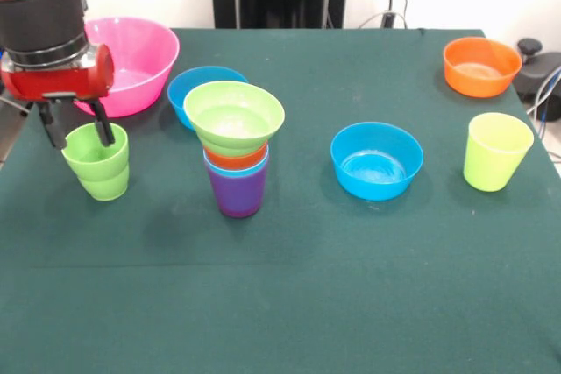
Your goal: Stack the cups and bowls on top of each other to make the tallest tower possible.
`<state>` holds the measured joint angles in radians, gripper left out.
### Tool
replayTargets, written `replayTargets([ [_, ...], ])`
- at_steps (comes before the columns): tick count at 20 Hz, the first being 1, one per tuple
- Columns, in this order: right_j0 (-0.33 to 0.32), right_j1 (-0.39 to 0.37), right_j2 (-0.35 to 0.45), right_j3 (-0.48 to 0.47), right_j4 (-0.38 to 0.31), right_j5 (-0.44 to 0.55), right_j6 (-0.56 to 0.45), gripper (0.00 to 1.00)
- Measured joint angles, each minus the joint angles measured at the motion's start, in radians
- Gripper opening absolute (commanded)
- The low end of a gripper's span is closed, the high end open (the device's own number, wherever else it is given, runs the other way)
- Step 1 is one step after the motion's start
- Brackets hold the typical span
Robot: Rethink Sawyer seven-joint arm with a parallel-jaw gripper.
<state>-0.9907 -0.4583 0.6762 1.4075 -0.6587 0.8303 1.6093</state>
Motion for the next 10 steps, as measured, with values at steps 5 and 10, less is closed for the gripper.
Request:
replayTargets([
  [5,0.0,0.013,-0.001,0.018,-0.042,-0.037,0.0,1.0],
  [10,0.0,0.02,0.002,0.021,-0.065,-0.06,0.0,1.0],
])
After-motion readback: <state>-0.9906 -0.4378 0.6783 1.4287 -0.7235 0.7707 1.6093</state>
